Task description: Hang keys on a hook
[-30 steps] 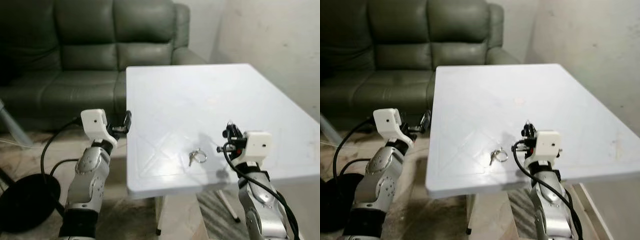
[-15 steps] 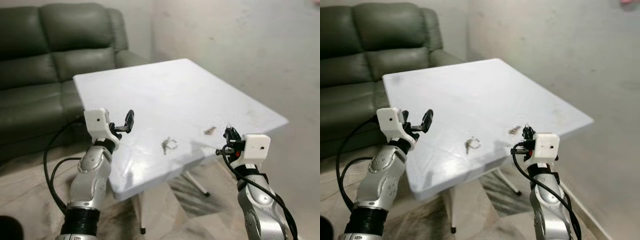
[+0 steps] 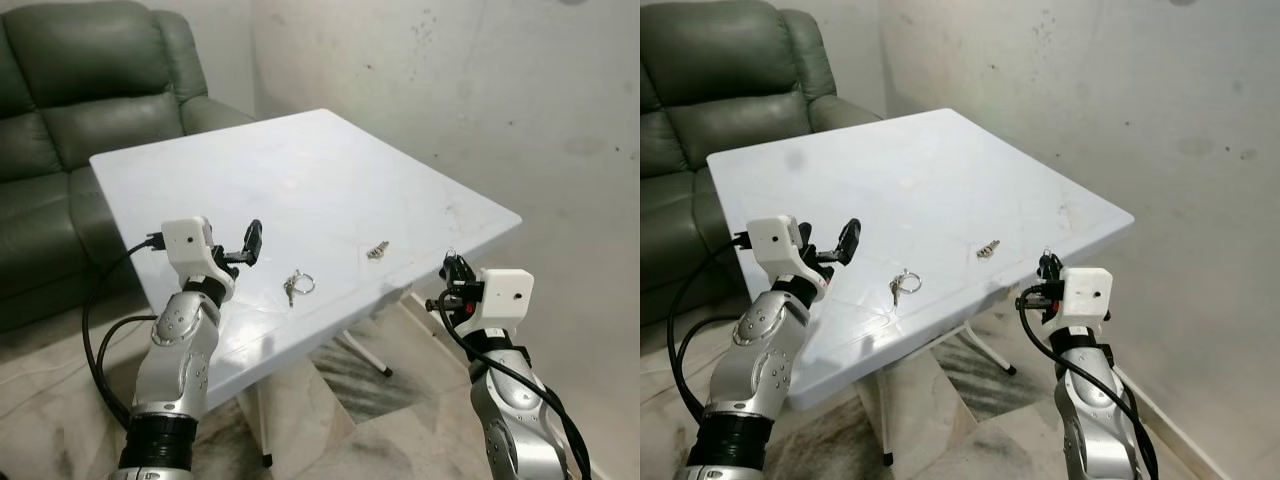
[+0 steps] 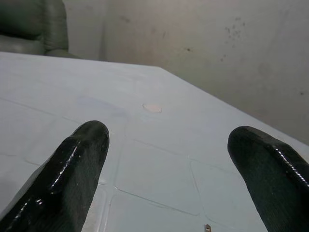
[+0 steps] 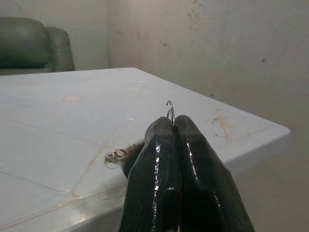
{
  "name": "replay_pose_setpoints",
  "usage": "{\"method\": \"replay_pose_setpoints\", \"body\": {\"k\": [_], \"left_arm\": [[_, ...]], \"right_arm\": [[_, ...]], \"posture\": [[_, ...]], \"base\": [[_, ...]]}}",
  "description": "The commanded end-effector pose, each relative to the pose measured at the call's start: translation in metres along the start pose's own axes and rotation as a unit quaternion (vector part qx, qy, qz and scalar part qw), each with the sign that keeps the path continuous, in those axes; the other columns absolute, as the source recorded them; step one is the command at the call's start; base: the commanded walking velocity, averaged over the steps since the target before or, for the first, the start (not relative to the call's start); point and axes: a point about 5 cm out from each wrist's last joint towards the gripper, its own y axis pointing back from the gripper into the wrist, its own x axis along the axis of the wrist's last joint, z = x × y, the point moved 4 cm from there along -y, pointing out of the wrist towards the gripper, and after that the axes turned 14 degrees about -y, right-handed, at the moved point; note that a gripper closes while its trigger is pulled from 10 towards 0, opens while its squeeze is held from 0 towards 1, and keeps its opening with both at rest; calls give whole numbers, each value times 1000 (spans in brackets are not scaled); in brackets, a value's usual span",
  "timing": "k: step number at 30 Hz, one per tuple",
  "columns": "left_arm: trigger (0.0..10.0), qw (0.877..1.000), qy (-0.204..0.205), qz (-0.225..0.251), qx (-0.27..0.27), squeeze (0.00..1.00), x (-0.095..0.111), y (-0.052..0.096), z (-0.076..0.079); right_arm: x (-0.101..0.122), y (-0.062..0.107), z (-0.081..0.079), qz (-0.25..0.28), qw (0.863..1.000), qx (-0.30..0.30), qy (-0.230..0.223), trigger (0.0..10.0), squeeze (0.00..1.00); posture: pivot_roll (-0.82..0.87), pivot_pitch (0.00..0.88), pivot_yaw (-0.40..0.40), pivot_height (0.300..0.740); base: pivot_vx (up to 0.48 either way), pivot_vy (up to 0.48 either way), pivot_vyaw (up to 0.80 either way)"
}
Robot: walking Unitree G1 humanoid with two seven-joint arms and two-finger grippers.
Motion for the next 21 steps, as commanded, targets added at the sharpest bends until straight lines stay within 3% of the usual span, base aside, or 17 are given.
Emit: {"method": "replay_pose_setpoints", "body": {"k": [1, 12, 16, 18, 21], "left_arm": [[10000, 1000, -8, 1, -4, 0, 2, -2, 2], [10000, 999, -35, 11, -19, 0, 4, 0, 6], [10000, 999, -23, 9, -20, 0, 4, 1, 7], [10000, 1000, 2, 6, -17, 0, 2, 0, 7], [10000, 1000, 5, -2, -10, 0, 0, -1, 6]], "right_arm": [[4, -1, -2, 5, 1000, 4, 5, 10000, 0], [2, 0, -5, 1, 1000, 10, 4, 10000, 0], [1, 0, -5, -1, 1000, 11, 5, 10000, 0], [1, 1, -6, -2, 1000, 11, 5, 10000, 0], [1, 1, -6, -2, 1000, 12, 5, 10000, 0]], "posture": [[-12, 0, -26, 740], [-10, 0, -29, 740], [-8, 0, -30, 740], [-8, 0, -30, 740], [-9, 0, -30, 740]], "base": [[0, 0, -763], [0, 0, -763], [0, -416, -763], [0, 0, -759], [0, 0, -763]]}}
